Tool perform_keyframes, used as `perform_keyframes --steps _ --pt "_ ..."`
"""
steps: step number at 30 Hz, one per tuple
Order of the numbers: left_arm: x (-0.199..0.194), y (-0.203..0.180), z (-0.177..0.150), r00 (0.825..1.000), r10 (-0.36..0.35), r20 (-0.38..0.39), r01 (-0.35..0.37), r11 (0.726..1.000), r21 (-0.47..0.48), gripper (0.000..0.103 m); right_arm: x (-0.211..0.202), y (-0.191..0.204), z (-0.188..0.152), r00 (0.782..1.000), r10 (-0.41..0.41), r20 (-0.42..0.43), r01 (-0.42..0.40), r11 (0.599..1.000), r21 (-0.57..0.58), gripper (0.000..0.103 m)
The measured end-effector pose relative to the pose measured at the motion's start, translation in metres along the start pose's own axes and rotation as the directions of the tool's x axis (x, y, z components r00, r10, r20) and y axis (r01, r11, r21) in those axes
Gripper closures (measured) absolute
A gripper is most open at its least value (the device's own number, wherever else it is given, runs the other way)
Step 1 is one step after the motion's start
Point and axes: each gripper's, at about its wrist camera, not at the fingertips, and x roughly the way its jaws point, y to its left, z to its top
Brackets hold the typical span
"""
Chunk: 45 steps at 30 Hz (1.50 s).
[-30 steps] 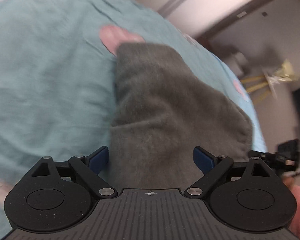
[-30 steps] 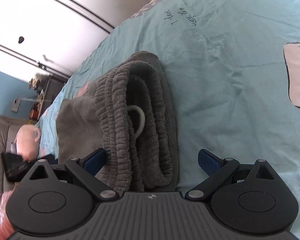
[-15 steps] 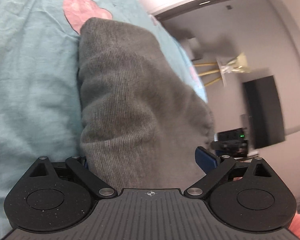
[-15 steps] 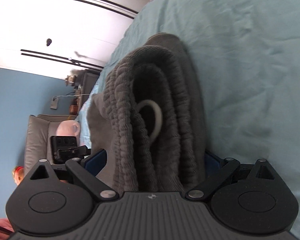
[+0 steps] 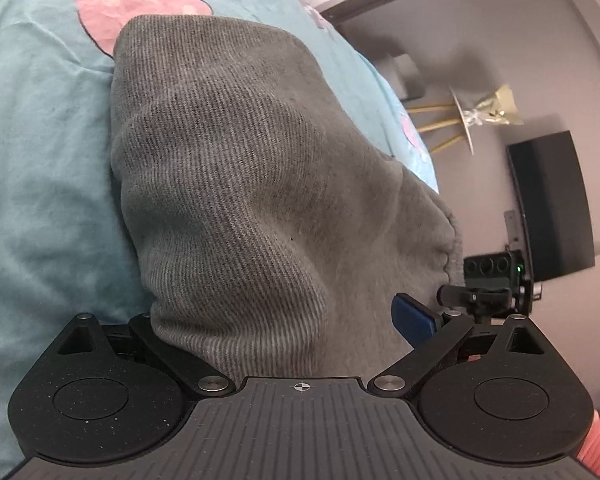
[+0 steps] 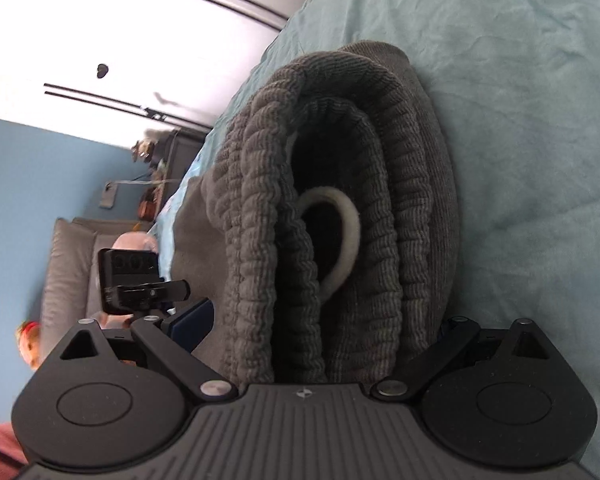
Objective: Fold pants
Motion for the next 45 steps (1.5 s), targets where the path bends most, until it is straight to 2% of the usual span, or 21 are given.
perform_keyframes --steps 3,5,8,9,11,13,16,20,23,29,34,35,37,38,39,40,41,42,43,44,45 --pt "-0.001 -0.002 -0.004 0.999 0.022 0.032 -0.021 0.999 -0.031 0.004 0.002 0.004 -0.006 0.999 -0.016 0.036 0.015 1.000 0.021 0.005" --pt "0.002 -0.010 -0.005 0.995 0.082 0.051 -0.080 0.996 -0.042 0.009 0.002 0.004 -0.010 0.997 -0.029 0.065 0.025 0.998 0.057 0.005" --pt "0.006 -0.029 -0.008 0.970 0.237 0.063 -0.240 0.970 0.040 0.042 0.004 0.021 -0.013 0.987 -0.143 0.077 0.139 0.988 0.063 0.017" --pt "0.006 -0.033 -0.010 0.962 0.266 0.066 -0.270 0.961 0.065 0.051 0.007 0.033 -0.015 0.976 -0.206 0.066 0.206 0.978 0.009 0.027" --pt "0.001 -0.039 -0.013 0.955 0.286 0.075 -0.291 0.955 0.063 0.062 0.012 0.052 -0.020 0.957 -0.284 0.052 0.288 0.952 -0.101 0.032" --pt "-0.005 -0.059 -0.015 0.943 0.314 0.106 -0.325 0.938 0.118 0.069 0.012 0.062 -0.023 0.955 -0.291 0.063 0.296 0.949 -0.109 0.037" --pt "-0.014 -0.088 -0.021 0.934 0.323 0.152 -0.351 0.910 0.220 0.071 0.008 0.080 -0.026 0.954 -0.283 0.100 0.295 0.946 -0.132 0.041" --pt "-0.024 -0.116 -0.021 0.936 0.298 0.186 -0.339 0.907 0.252 0.072 0.006 0.121 -0.028 0.956 -0.257 0.141 0.282 0.937 -0.206 0.043" --pt "-0.033 -0.139 -0.009 0.929 0.281 0.240 -0.344 0.896 0.281 0.073 0.007 0.150 -0.017 0.959 -0.237 0.155 0.271 0.925 -0.265 0.043" --pt "-0.062 -0.145 0.041 0.884 0.276 0.377 -0.389 0.882 0.267 0.072 0.011 0.184 0.032 0.946 -0.206 0.250 0.279 0.910 -0.307 0.043" --pt "-0.063 -0.115 0.075 0.853 0.321 0.411 -0.428 0.881 0.200 0.070 0.034 0.181 0.077 0.932 -0.188 0.309 0.279 0.917 -0.286 0.043" --pt "-0.059 -0.102 0.078 0.845 0.348 0.407 -0.444 0.880 0.169 0.063 0.040 0.176 0.085 0.930 -0.192 0.314 0.284 0.917 -0.281 0.043" --pt "-0.052 -0.074 0.089 0.799 0.469 0.377 -0.526 0.849 0.057 0.050 0.056 0.162 0.098 0.920 -0.226 0.320 0.317 0.909 -0.271 0.041" --pt "-0.051 -0.061 0.091 0.759 0.542 0.361 -0.584 0.812 0.010 0.048 0.064 0.154 0.103 0.914 -0.259 0.313 0.345 0.902 -0.260 0.039" --pt "-0.053 -0.050 0.092 0.704 0.620 0.346 -0.648 0.760 -0.043 0.048 0.073 0.148 0.108 0.894 -0.327 0.306 0.406 0.879 -0.249 0.029" --pt "-0.062 -0.044 0.090 0.681 0.640 0.356 -0.667 0.743 -0.059 0.044 0.080 0.141 0.112 0.860 -0.412 0.302 0.485 0.844 -0.229 0.022" --pt "-0.074 -0.041 0.086 0.688 0.617 0.382 -0.652 0.757 -0.048 0.032 0.082 0.136 0.115 0.815 -0.491 0.308 0.560 0.803 -0.203 0.020" --pt "-0.085 -0.044 0.081 0.675 0.608 0.418 -0.650 0.758 -0.053 0.032 0.080 0.133 0.115 0.772 -0.544 0.328 0.618 0.761 -0.194 0.012" --pt "-0.095 -0.050 0.076 0.631 0.624 0.461 -0.677 0.733 -0.067 0.032 0.072 0.133 0.114 0.753 -0.557 0.351 0.639 0.745 -0.191 0.009" --pt "-0.102 -0.057 0.073 0.577 0.648 0.497 -0.716 0.694 -0.074 0.032 0.062 0.135 0.111 0.765 -0.527 0.372 0.618 0.762 -0.192 0.009" --pt "-0.108 -0.066 0.070 0.556 0.644 0.526 -0.728 0.682 -0.065 0.029 0.053 0.140 0.105 0.769 -0.498 0.402 0.605 0.770 -0.204 0.008"
